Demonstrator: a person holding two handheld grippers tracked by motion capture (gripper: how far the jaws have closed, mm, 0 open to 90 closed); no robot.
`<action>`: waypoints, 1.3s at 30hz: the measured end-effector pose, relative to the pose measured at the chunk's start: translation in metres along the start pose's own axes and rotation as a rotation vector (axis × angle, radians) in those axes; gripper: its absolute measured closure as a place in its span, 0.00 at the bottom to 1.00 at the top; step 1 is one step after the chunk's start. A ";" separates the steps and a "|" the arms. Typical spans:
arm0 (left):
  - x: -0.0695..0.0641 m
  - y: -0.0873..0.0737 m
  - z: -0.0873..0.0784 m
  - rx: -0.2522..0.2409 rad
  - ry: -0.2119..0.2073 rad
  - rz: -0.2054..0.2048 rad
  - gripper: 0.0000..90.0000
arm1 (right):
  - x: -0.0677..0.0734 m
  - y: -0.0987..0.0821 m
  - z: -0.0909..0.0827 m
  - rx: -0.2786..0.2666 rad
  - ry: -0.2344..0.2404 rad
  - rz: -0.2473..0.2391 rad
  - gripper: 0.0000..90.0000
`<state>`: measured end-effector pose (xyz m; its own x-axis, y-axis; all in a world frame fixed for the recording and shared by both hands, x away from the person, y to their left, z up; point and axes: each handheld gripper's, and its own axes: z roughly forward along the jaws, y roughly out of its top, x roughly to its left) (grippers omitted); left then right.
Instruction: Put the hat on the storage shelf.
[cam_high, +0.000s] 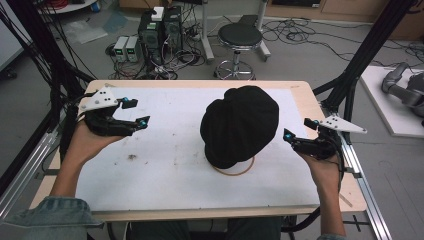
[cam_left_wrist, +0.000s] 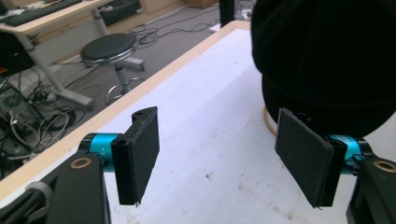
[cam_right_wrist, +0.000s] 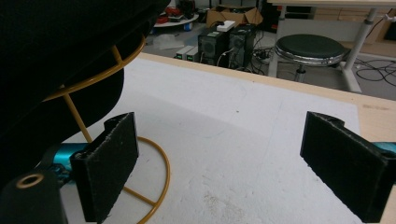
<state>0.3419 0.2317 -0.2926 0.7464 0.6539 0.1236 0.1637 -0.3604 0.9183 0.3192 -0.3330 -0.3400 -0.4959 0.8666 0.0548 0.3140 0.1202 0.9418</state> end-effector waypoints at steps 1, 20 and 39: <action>0.000 -0.003 0.000 -0.001 0.004 -0.006 0.34 | 0.000 0.000 0.000 0.001 0.000 0.006 0.12; 0.011 -0.057 -0.019 -0.034 0.161 -0.104 0.28 | 0.002 -0.001 0.001 0.009 0.000 0.000 0.12; 0.013 -0.068 -0.024 -0.048 0.165 -0.112 0.29 | 0.008 0.000 0.008 0.025 0.009 -0.011 0.12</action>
<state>0.3253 0.2804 -0.3444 0.6085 0.7899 0.0763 0.2060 -0.2501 0.9461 0.3222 -0.3218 -0.3420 -0.5065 0.8609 0.0476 0.3285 0.1416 0.9338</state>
